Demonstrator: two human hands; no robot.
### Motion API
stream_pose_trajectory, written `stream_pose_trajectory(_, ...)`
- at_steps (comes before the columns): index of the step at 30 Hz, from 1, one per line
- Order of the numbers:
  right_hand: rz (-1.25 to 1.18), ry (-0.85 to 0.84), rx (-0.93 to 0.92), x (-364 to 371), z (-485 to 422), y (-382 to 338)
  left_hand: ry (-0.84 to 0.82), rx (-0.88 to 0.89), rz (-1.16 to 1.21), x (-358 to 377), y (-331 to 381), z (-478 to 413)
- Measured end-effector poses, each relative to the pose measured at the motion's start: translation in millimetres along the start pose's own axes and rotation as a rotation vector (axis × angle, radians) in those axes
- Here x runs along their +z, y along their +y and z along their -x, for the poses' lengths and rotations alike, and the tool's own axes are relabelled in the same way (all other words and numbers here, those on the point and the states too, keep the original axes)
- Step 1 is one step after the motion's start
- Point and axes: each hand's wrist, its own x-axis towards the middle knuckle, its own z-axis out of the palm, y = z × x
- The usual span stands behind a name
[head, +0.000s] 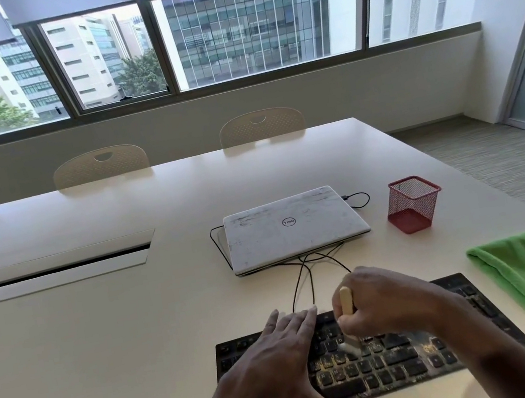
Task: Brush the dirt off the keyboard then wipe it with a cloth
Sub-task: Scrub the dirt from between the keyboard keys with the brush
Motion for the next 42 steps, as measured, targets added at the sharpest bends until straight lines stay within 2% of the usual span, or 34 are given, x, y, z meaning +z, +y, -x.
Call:
stream_pose_trajectory(3,0.023,0.06,-0.049,-5.2,1.3,-3.4,-0.001,0.0,0.007,1.7,-1.1,-1.3)
stream_pose_trajectory(5,0.016,-0.016,-0.076,-4.9,2.8,-5.9,-0.003,-0.001,0.005,1.6,-0.6,-1.2)
stream_pose_trajectory(8,0.077,-0.09,-0.014,-4.0,6.8,1.0,-0.004,-0.011,0.009,-0.9,2.3,0.0)
stream_pose_trajectory(11,0.151,-0.037,0.068,-10.9,10.7,10.6,0.0,-0.013,0.018,-1.9,3.6,0.3)
stream_pose_trajectory(13,0.185,0.042,0.048,-14.7,11.4,11.7,-0.003,-0.013,0.015,-1.0,2.6,0.0)
stream_pose_trajectory(16,0.064,0.012,-0.015,-12.9,11.4,6.6,-0.015,-0.012,0.01,-2.2,3.4,-0.1)
stream_pose_trajectory(20,0.042,-0.037,0.064,-7.5,13.3,15.7,-0.02,-0.015,0.007,-2.9,4.5,0.5)
stream_pose_trajectory(22,0.049,0.002,0.111,-10.5,15.0,19.5,-0.013,-0.013,0.0,-1.4,4.0,0.5)
stream_pose_trajectory(26,0.043,0.184,0.076,-14.8,14.6,14.4,-0.011,-0.01,-0.01,-0.9,6.4,-1.6)
stream_pose_trajectory(32,-0.034,0.109,0.137,1.1,15.4,15.9,-0.018,-0.007,-0.021,-1.1,10.4,-5.2)
stream_pose_trajectory(37,0.002,0.289,0.13,-3.3,12.3,17.9,-0.02,-0.006,-0.02,-1.8,11.5,-5.3)
stream_pose_trajectory(42,-0.012,0.154,0.169,1.4,11.0,21.6,-0.019,-0.014,0.0,-2.7,13.4,-5.6)
